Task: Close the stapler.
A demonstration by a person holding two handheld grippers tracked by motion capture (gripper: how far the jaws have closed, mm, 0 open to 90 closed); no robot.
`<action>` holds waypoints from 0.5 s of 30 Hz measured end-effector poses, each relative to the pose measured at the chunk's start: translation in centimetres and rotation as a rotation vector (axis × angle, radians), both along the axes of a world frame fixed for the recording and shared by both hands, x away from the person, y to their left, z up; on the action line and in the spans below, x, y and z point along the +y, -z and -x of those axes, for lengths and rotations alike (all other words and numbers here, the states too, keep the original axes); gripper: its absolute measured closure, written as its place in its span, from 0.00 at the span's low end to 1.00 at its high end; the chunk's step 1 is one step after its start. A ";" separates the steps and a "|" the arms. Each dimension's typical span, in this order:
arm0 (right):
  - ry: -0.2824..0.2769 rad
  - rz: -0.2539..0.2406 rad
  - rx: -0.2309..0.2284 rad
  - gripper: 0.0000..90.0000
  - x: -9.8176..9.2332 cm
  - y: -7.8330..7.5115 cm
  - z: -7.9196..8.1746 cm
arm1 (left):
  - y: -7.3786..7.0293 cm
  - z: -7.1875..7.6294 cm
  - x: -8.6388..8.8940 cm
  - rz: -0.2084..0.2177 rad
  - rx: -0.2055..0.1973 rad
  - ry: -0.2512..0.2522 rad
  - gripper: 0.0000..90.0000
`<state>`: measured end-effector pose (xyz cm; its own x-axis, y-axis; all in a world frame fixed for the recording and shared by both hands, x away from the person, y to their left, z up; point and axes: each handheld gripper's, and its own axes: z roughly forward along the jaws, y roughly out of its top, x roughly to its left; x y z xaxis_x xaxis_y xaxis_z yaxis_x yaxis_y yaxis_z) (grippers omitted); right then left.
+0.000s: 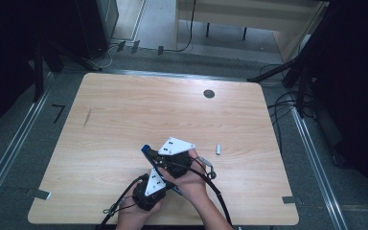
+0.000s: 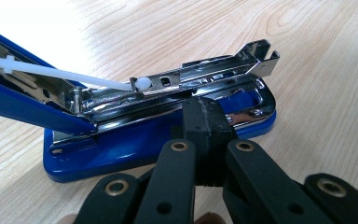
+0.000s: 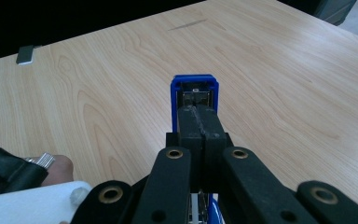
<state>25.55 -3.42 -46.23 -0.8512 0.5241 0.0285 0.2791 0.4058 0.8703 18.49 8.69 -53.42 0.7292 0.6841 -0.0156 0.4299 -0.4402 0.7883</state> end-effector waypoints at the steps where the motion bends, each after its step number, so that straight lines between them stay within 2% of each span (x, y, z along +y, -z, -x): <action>1: 0.000 0.000 0.000 1.00 0.0 0.0 0.0 | 0.0 0.0 0.0 0.000 0.000 0.000 1.00; 15: -0.012 0.024 0.025 1.00 0.7 1.1 -0.6 | 0.0 0.0 0.0 -0.002 0.001 0.001 1.00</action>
<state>26.15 -2.69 -47.31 -0.8565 0.5149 0.0373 0.2954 0.4295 0.8534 18.49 8.70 -53.41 0.7299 0.6834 -0.0149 0.4299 -0.4421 0.7872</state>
